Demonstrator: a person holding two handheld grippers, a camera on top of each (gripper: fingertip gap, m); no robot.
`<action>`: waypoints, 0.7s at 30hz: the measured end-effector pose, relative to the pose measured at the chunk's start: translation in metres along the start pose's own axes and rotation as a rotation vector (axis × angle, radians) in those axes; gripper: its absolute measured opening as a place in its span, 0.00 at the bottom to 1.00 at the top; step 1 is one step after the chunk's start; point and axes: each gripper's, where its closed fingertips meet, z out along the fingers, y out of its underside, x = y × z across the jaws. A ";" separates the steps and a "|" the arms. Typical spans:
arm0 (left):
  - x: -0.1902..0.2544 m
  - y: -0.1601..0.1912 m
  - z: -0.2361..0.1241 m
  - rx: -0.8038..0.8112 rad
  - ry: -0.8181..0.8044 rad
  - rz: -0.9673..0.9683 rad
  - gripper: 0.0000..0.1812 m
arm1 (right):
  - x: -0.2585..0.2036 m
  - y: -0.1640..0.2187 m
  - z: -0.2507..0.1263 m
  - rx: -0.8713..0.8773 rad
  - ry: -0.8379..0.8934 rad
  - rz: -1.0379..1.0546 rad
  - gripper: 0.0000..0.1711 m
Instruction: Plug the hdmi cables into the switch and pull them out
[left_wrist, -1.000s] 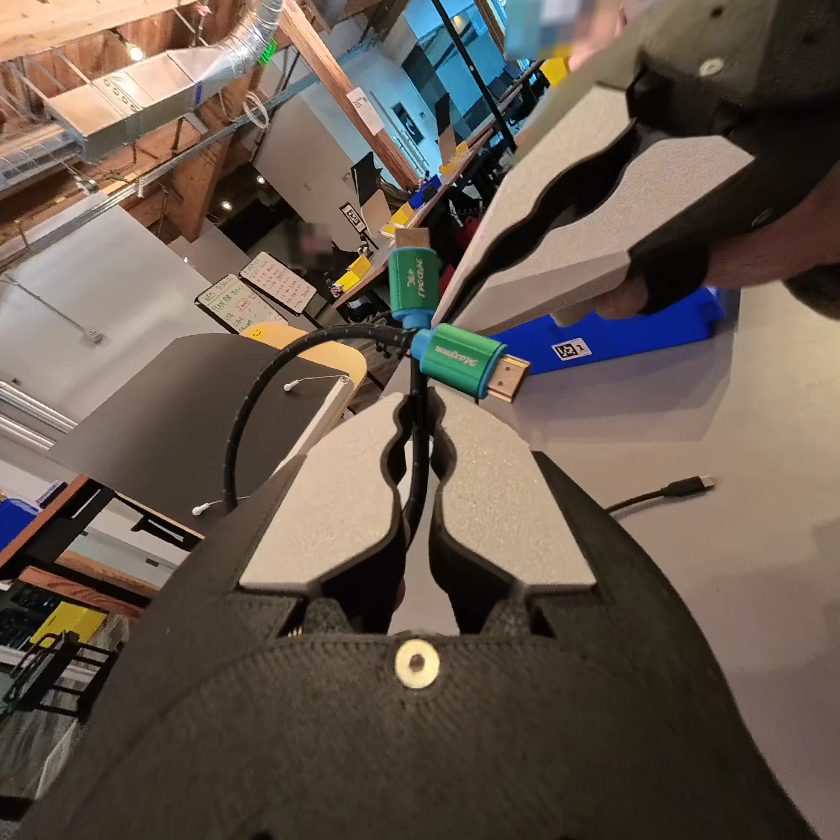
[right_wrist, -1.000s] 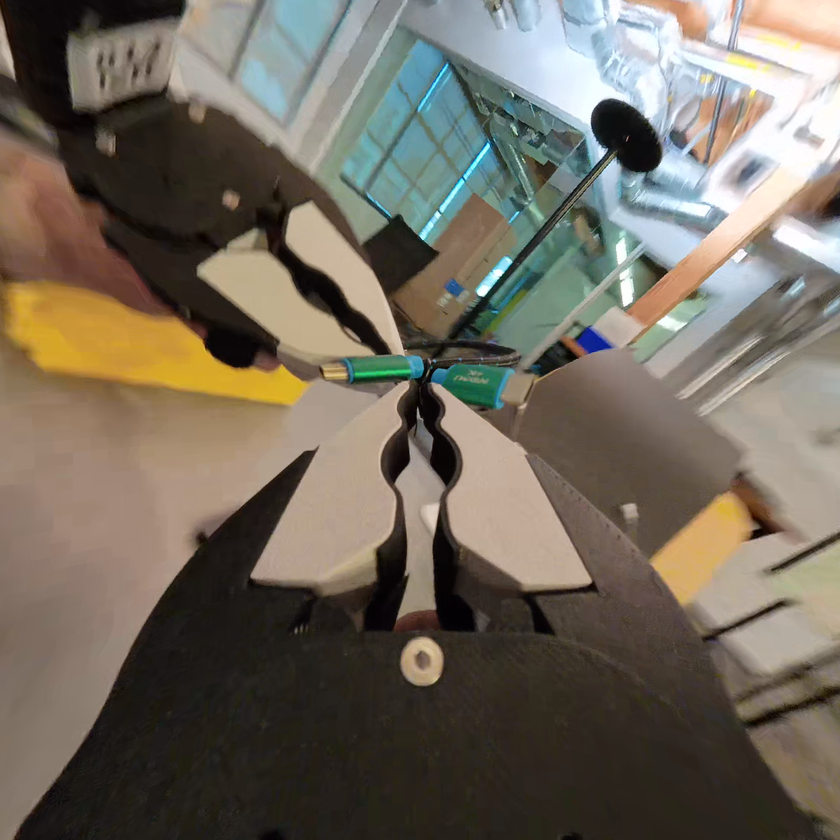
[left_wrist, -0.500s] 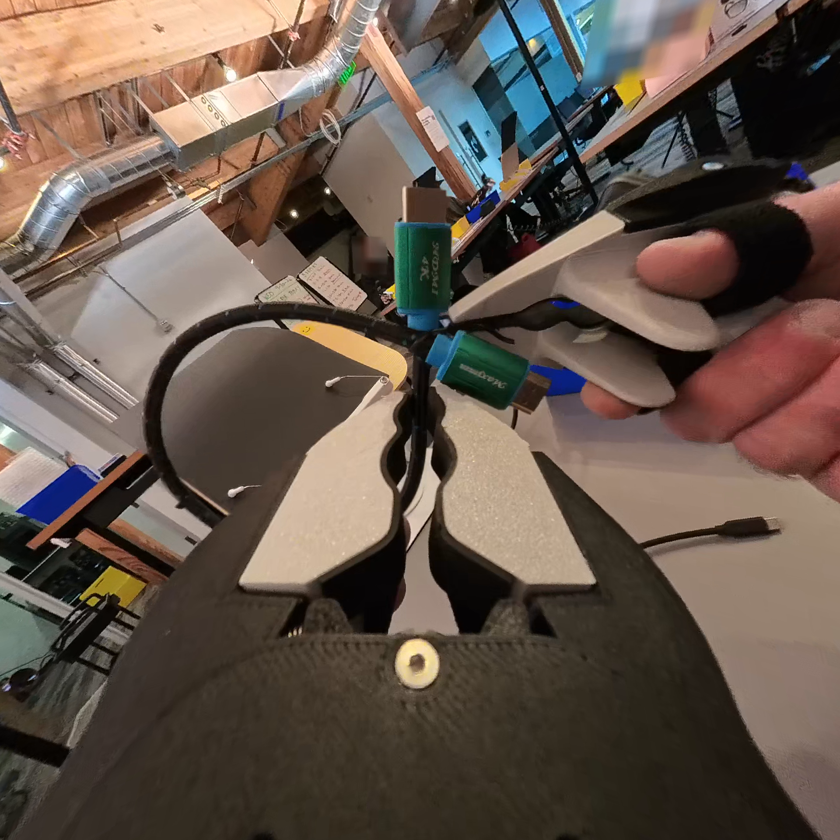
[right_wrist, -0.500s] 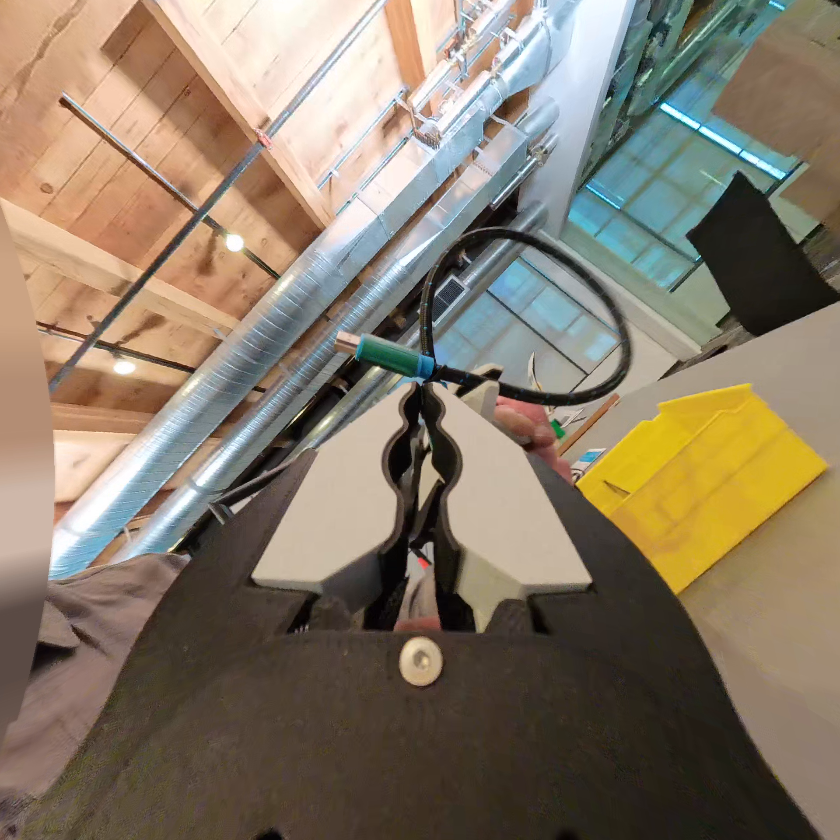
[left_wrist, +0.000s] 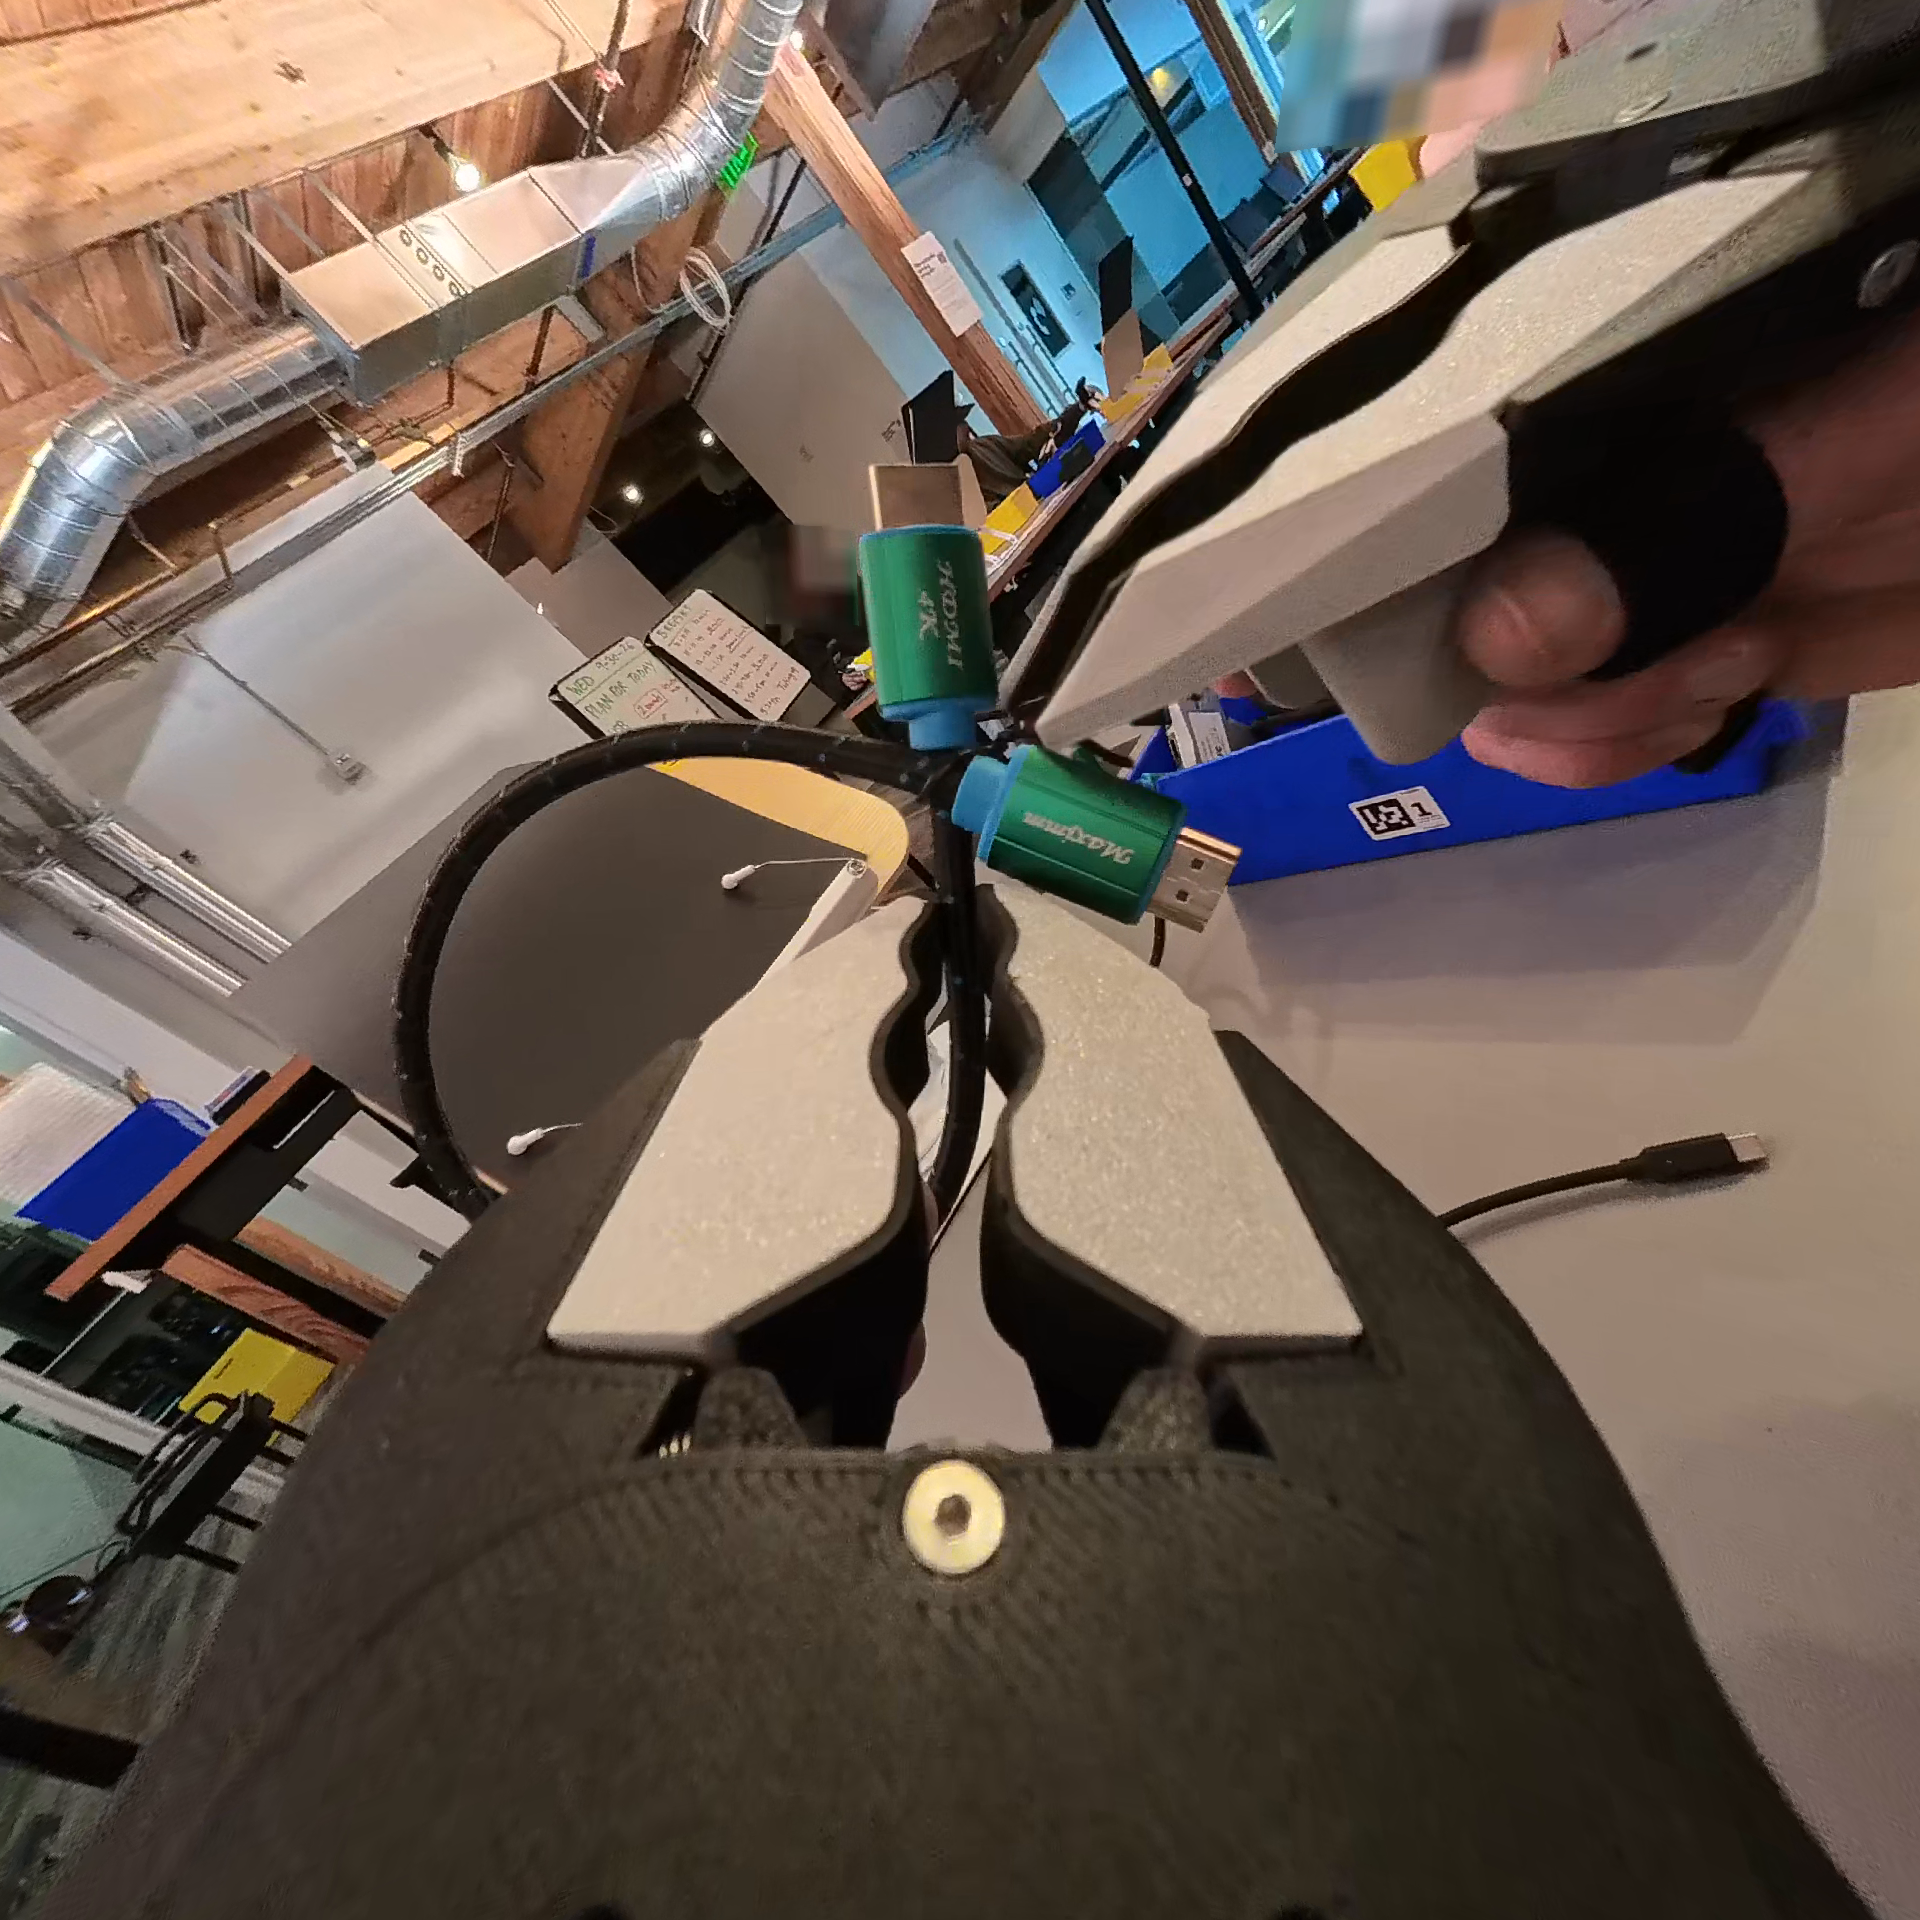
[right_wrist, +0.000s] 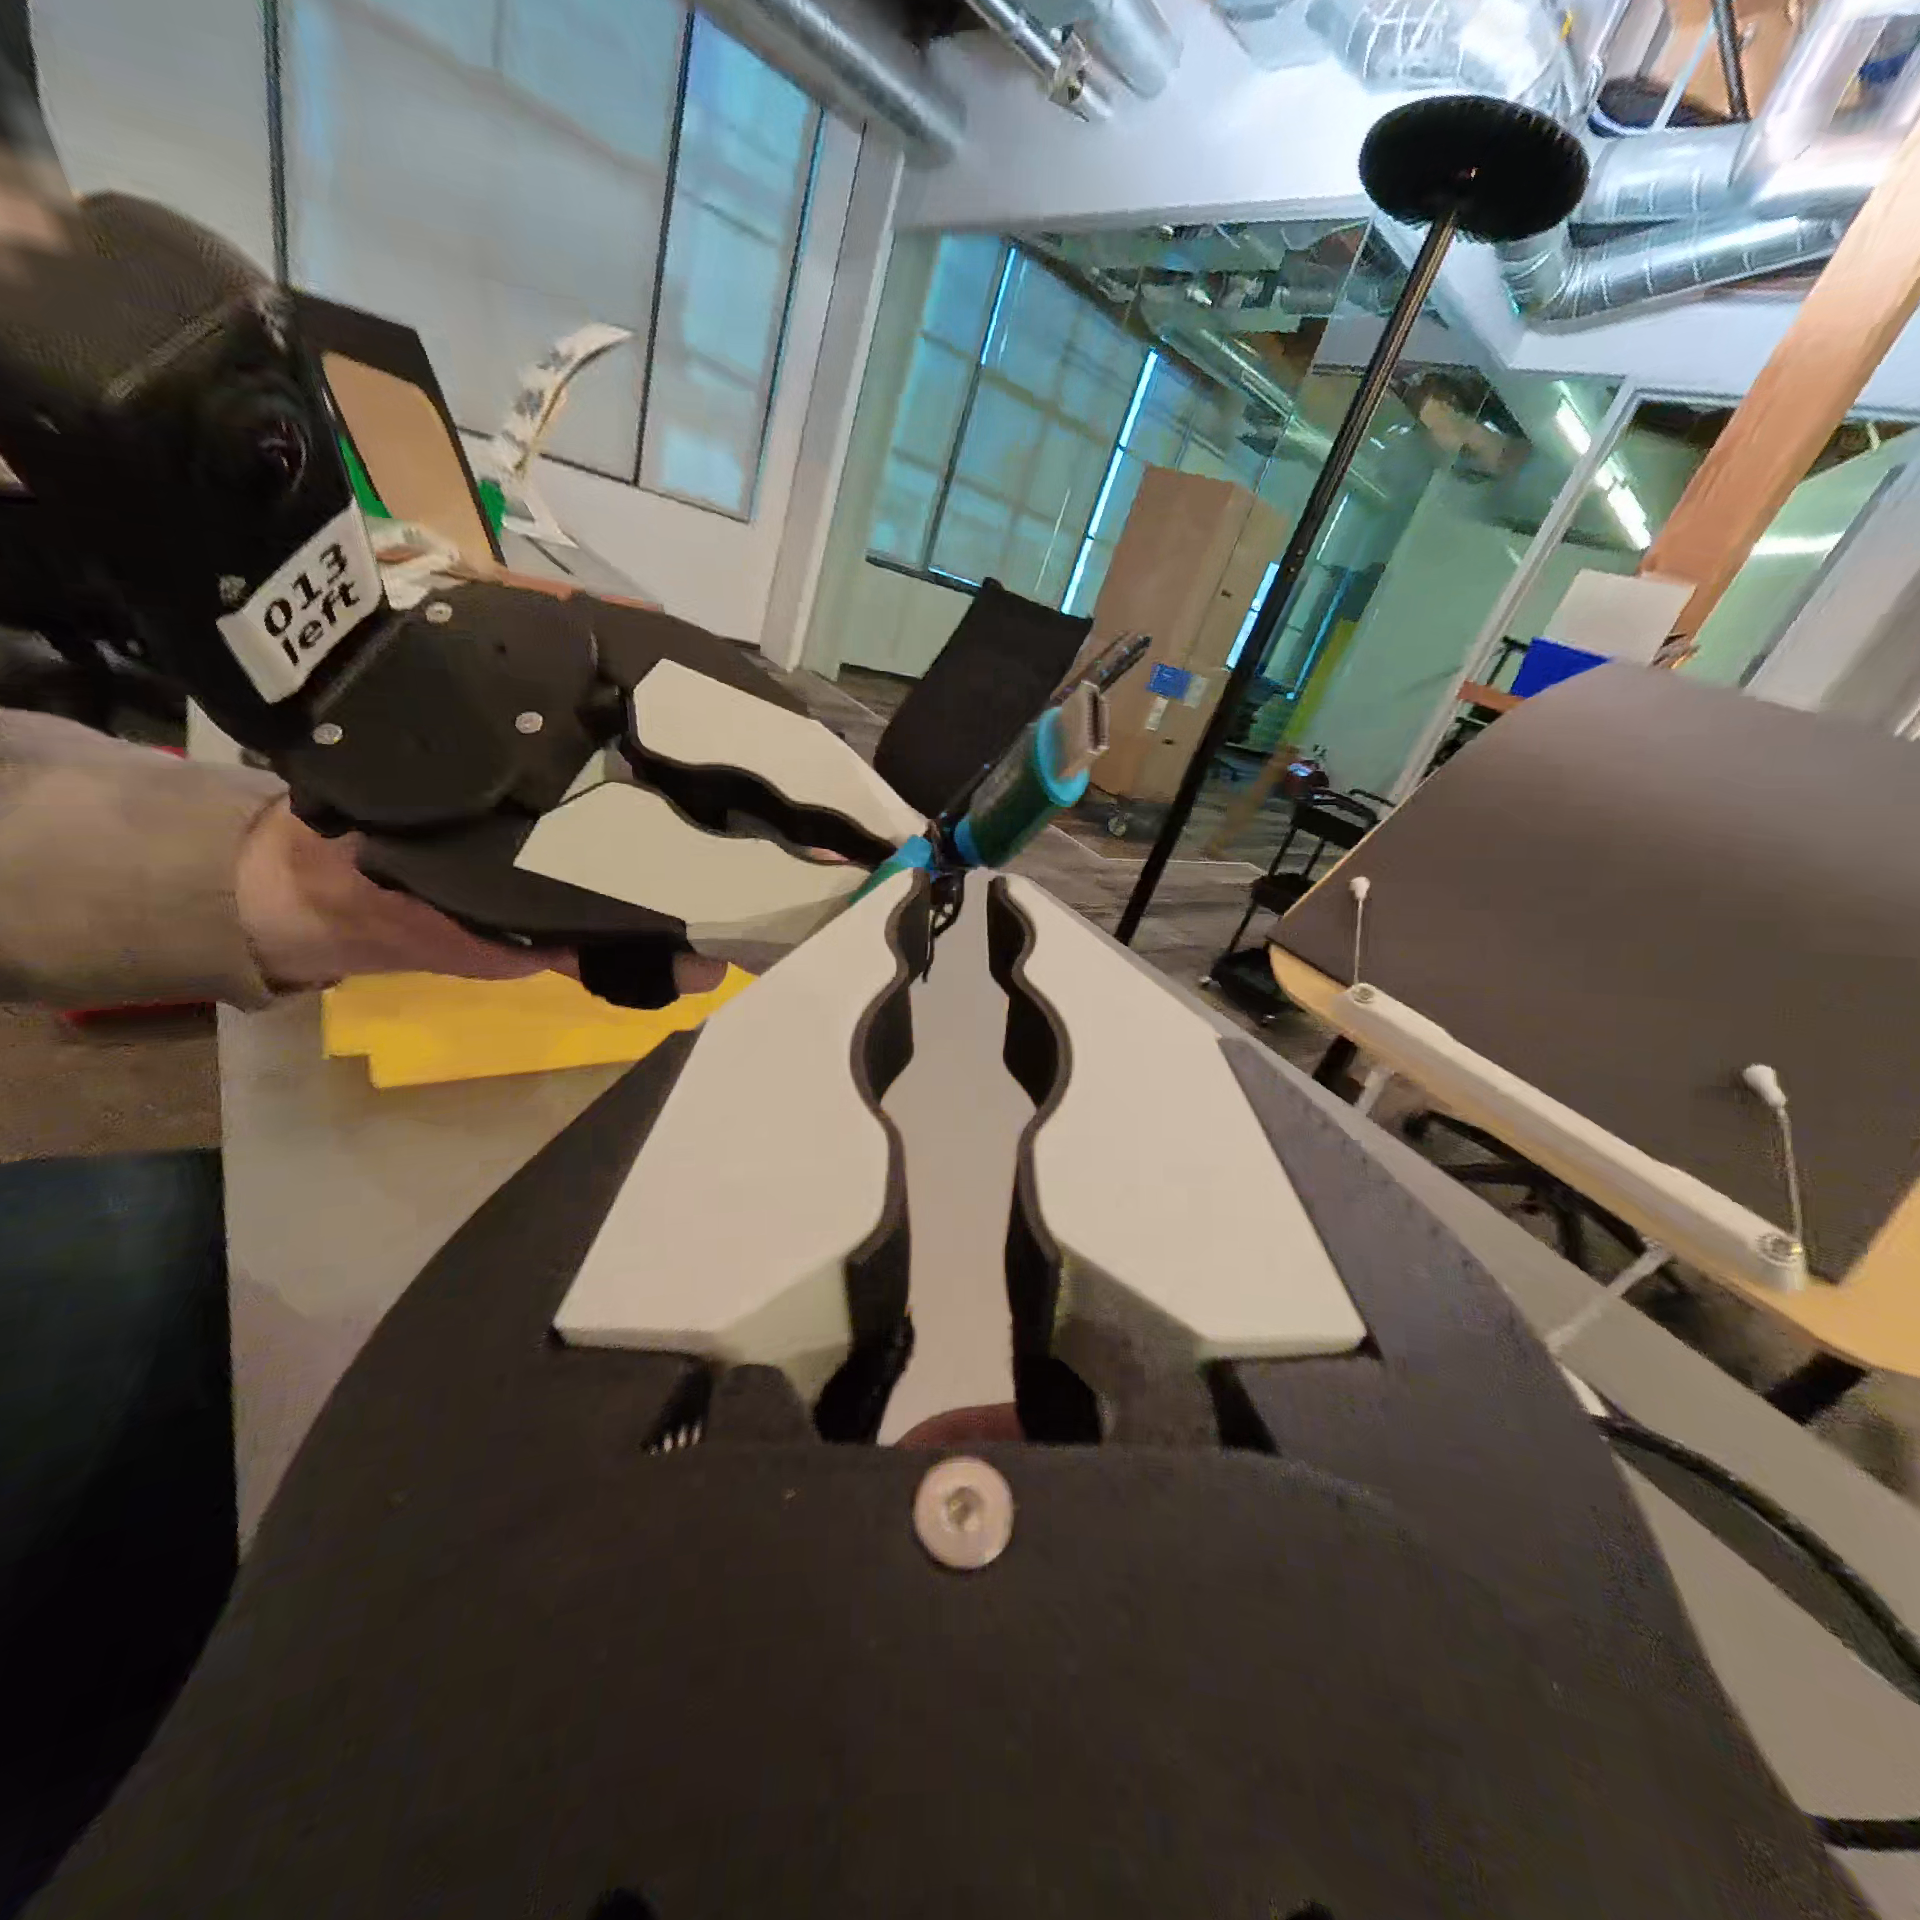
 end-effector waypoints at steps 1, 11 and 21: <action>0.000 0.000 0.000 -0.003 -0.002 0.002 0.03 | -0.002 0.000 0.000 -0.004 -0.003 0.000 0.03; -0.002 0.000 0.002 -0.013 -0.025 0.006 0.03 | 0.002 -0.001 -0.001 -0.014 -0.007 0.110 0.00; 0.001 -0.010 0.000 0.033 -0.012 0.013 0.03 | 0.021 0.018 -0.001 0.030 -0.081 0.573 0.00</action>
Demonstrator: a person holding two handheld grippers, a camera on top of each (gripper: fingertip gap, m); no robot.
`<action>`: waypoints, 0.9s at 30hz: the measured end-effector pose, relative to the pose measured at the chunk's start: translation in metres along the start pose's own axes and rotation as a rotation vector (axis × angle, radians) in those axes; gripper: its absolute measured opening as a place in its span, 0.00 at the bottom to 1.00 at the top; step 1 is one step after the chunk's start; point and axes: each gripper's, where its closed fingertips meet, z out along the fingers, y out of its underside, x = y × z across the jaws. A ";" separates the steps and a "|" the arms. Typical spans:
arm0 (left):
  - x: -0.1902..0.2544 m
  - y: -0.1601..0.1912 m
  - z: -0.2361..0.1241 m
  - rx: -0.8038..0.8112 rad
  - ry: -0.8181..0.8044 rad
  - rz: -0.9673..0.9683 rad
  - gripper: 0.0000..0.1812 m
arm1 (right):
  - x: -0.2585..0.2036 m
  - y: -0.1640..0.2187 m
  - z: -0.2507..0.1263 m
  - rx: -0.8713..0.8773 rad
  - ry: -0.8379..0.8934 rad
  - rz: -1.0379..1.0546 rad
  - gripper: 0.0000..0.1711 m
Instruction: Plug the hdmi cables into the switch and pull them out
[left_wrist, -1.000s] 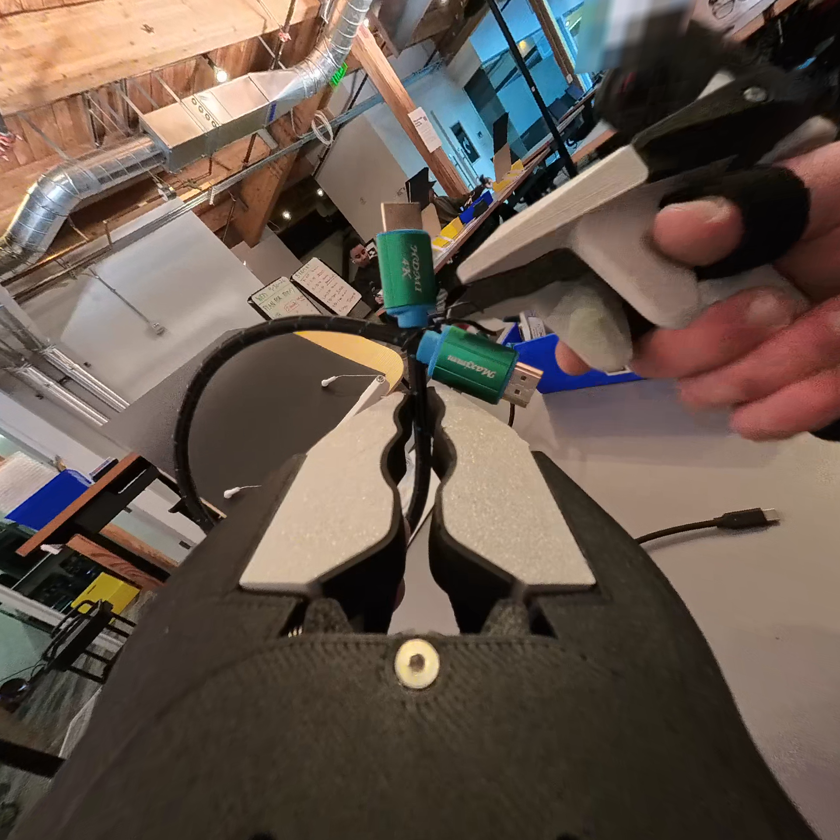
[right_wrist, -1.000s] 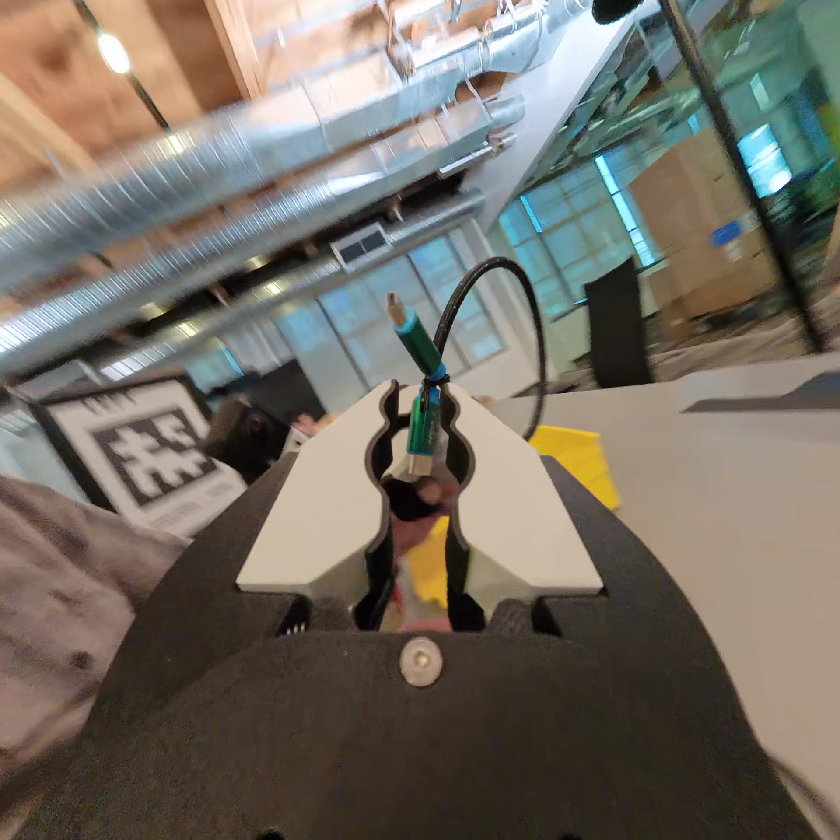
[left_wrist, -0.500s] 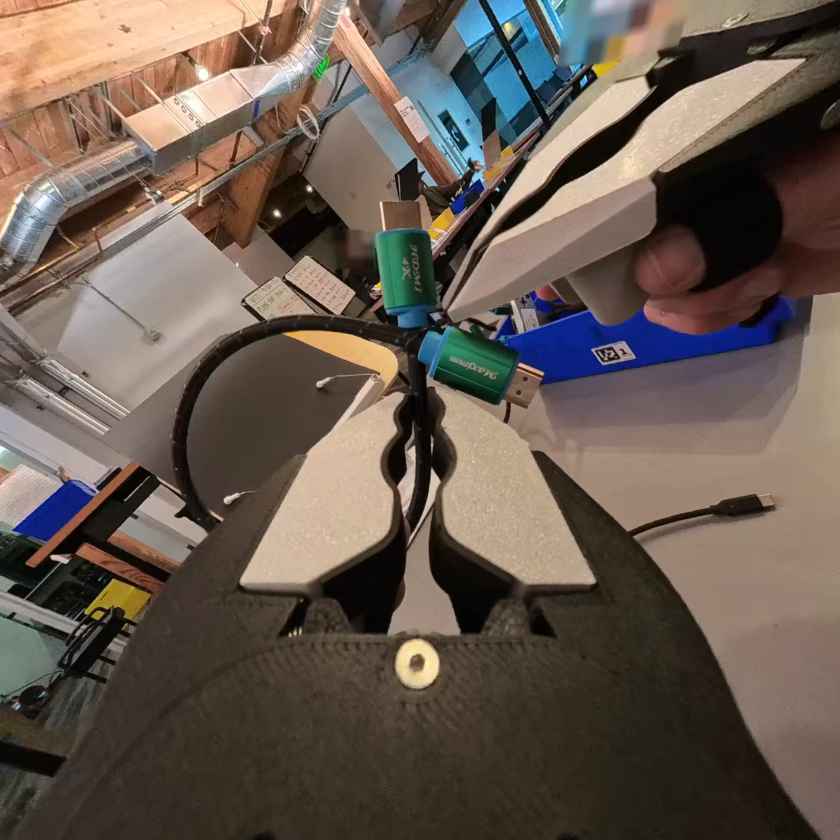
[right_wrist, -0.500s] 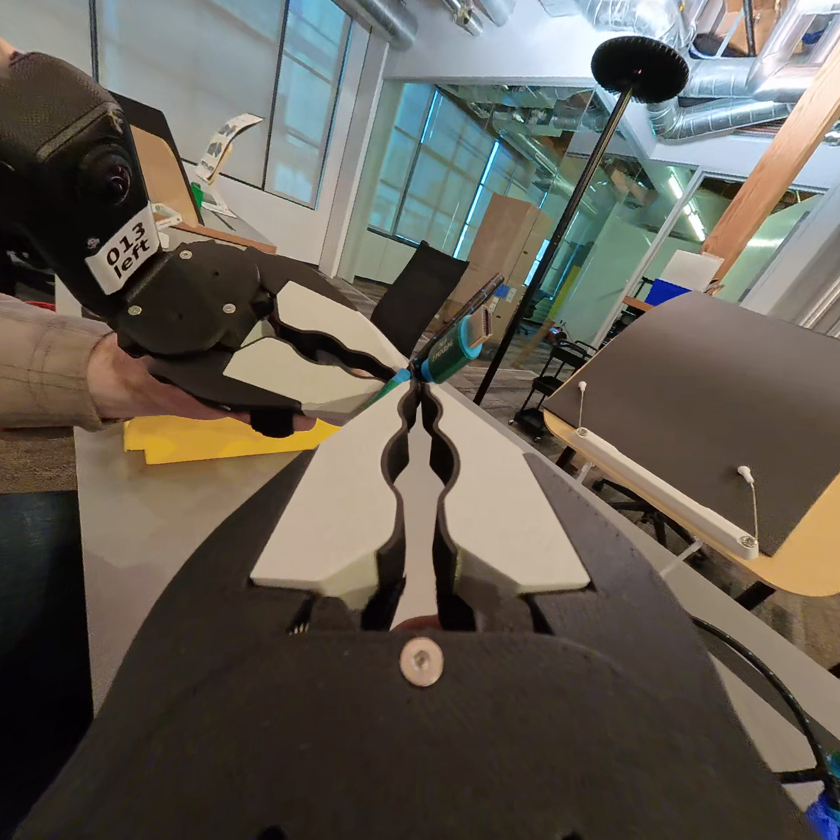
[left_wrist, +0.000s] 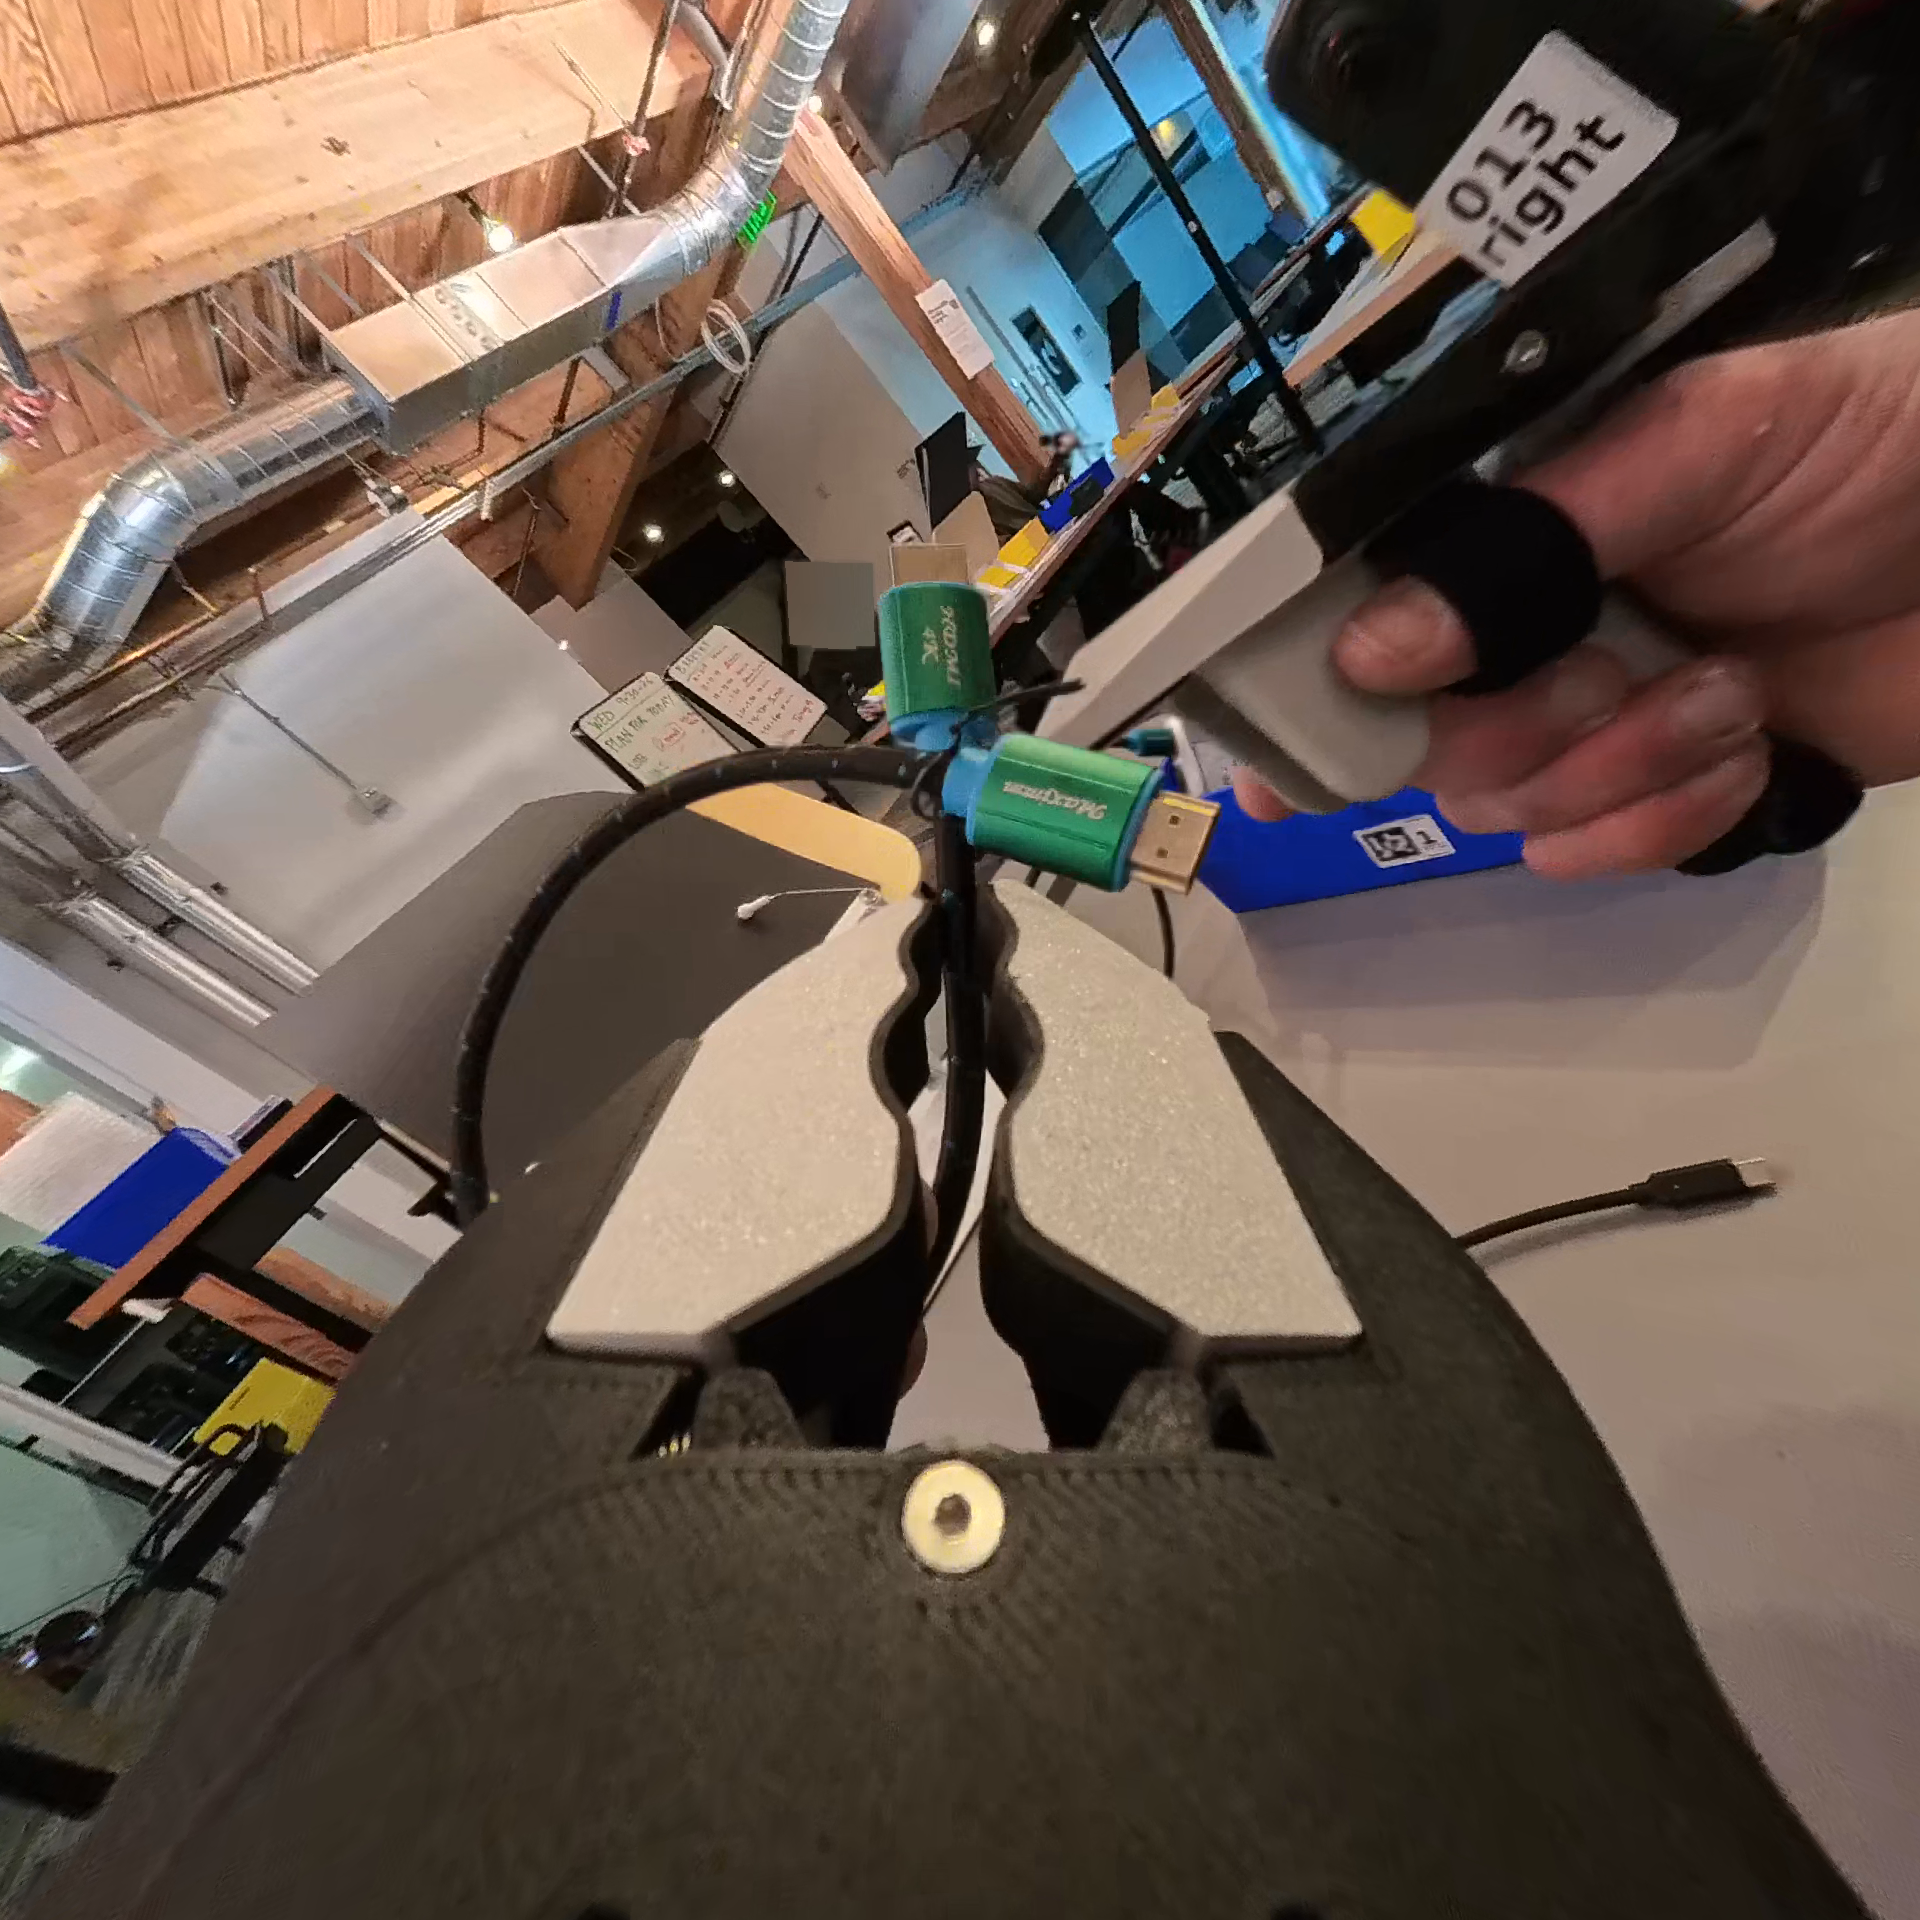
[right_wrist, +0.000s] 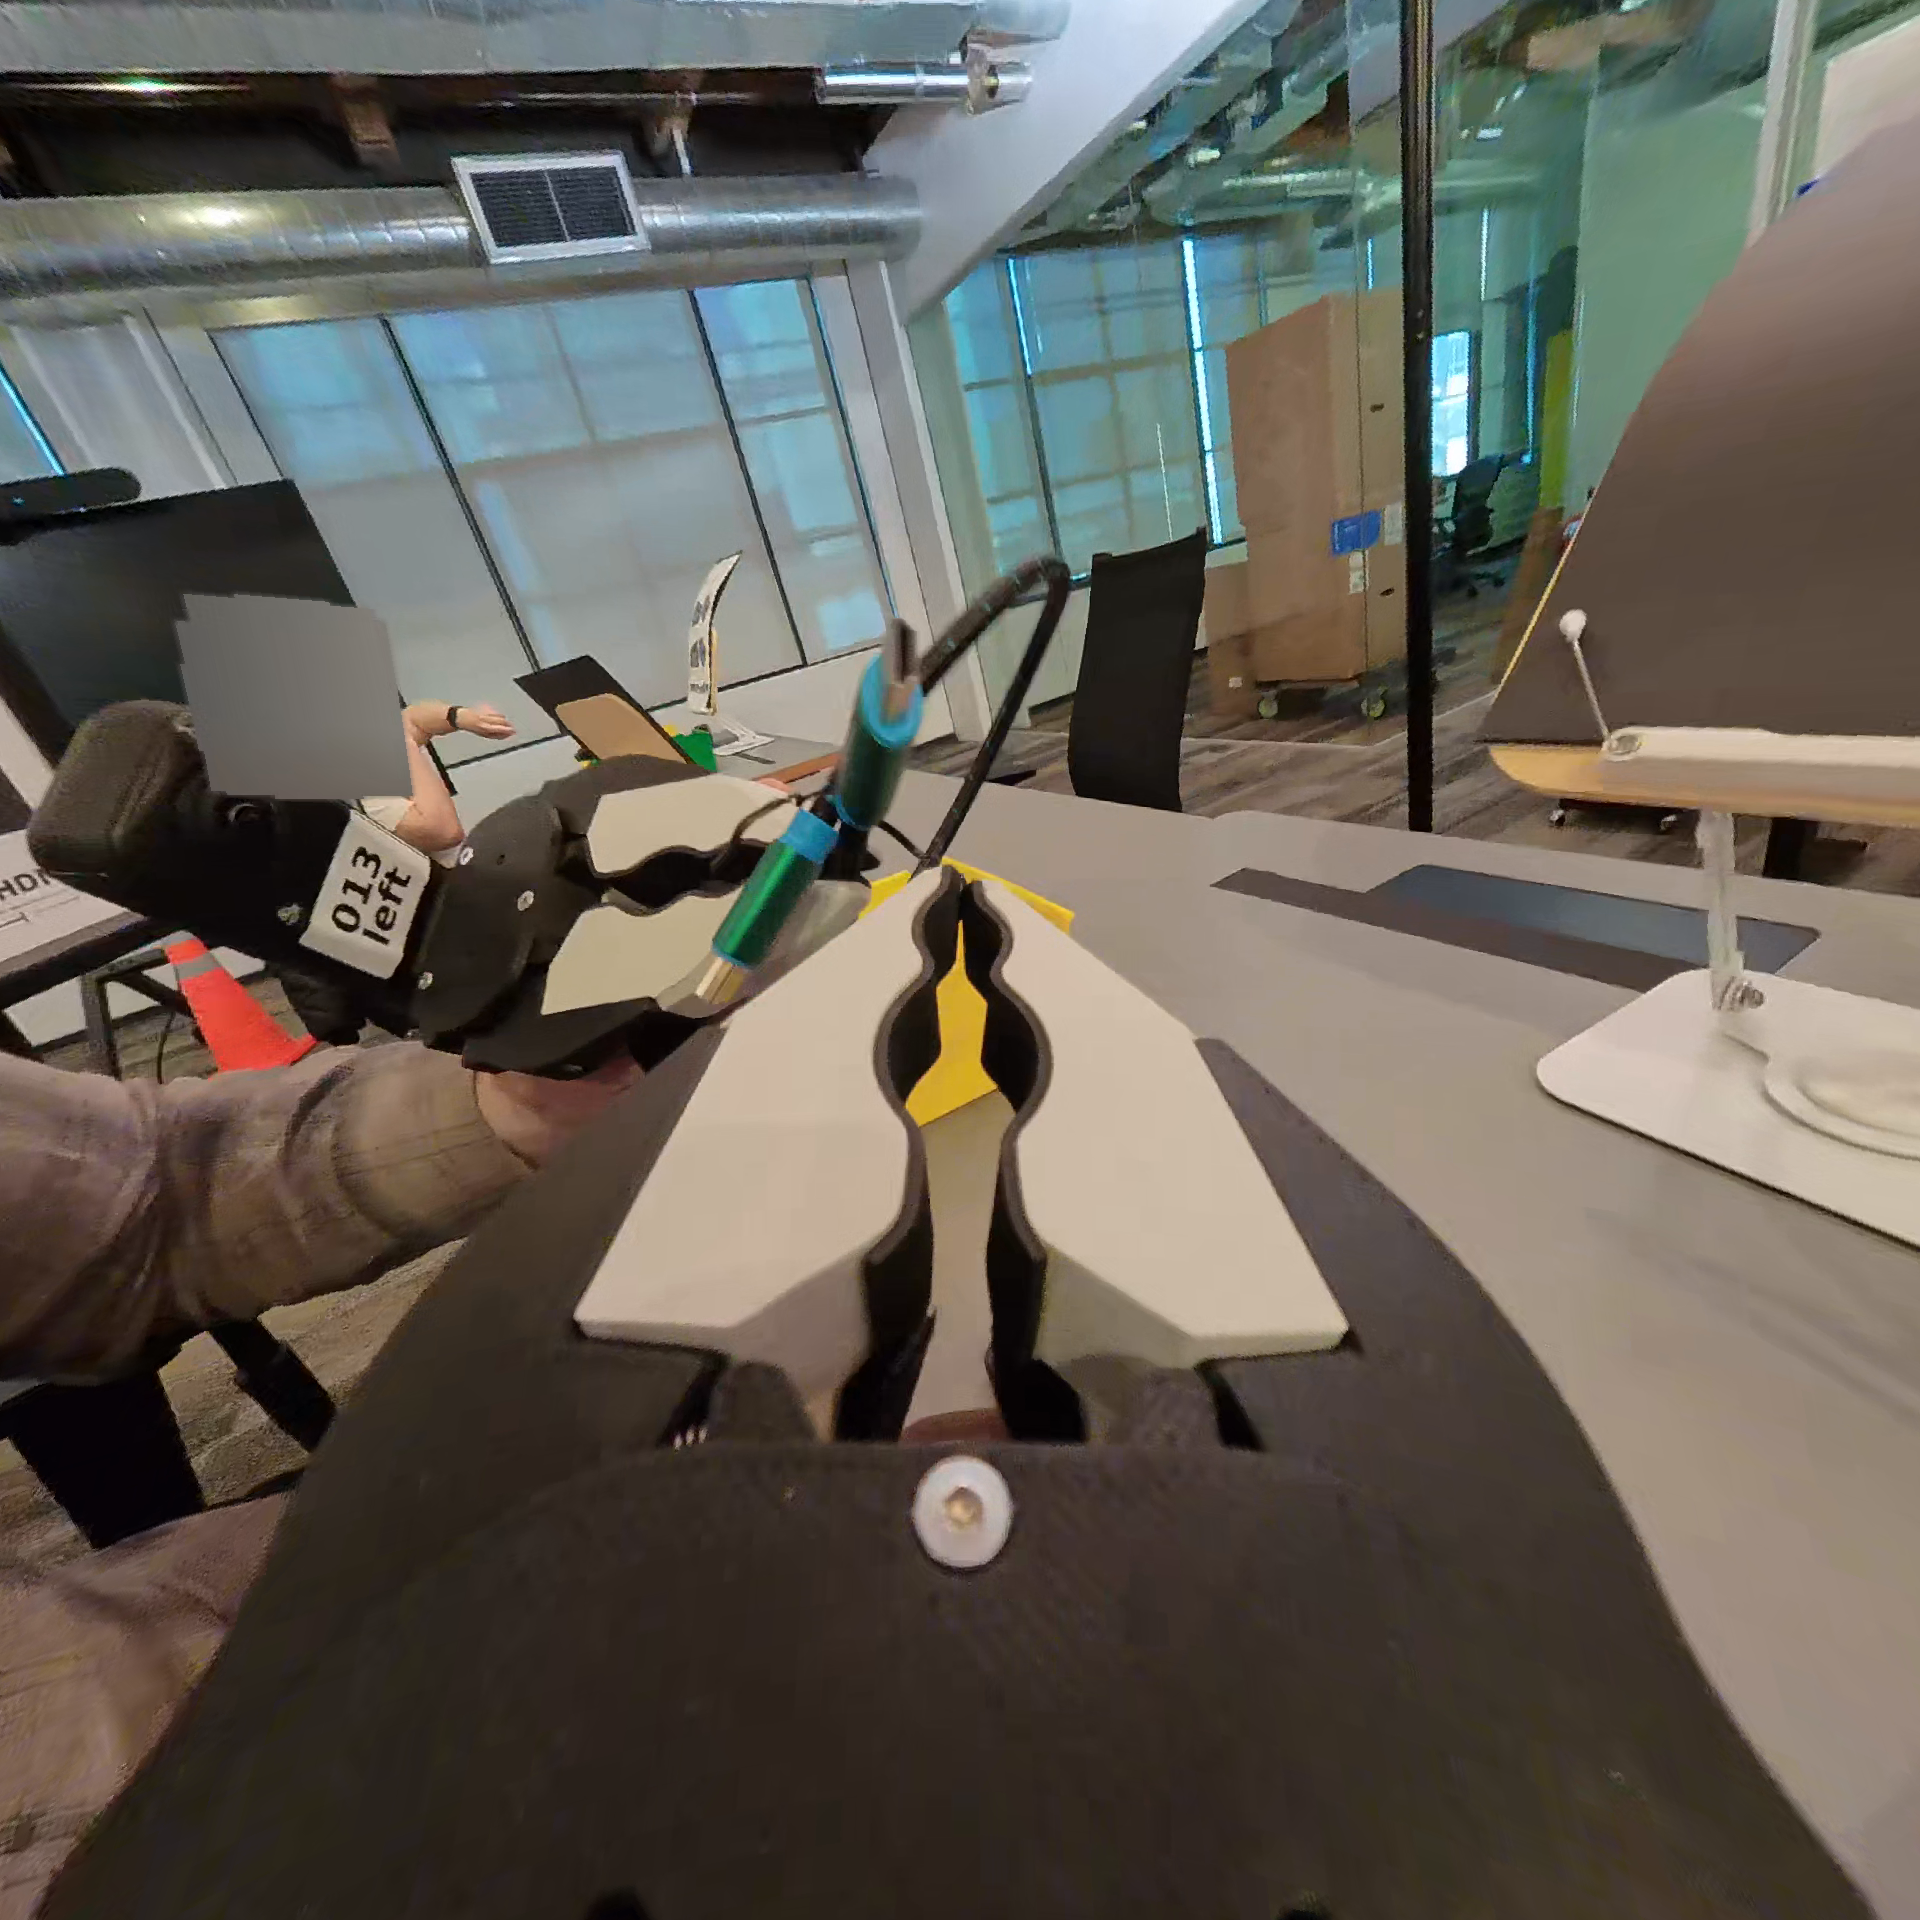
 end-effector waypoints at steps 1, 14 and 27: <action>0.003 -0.002 0.000 0.009 0.024 -0.001 0.03 | 0.001 0.003 0.002 -0.009 0.012 -0.001 0.00; 0.009 0.003 0.001 -0.004 0.116 -0.030 0.03 | 0.062 0.010 -0.010 -0.088 0.278 -0.132 0.00; -0.015 0.030 -0.002 -0.087 0.075 -0.051 0.03 | 0.080 -0.038 -0.081 -0.202 0.512 -0.453 0.00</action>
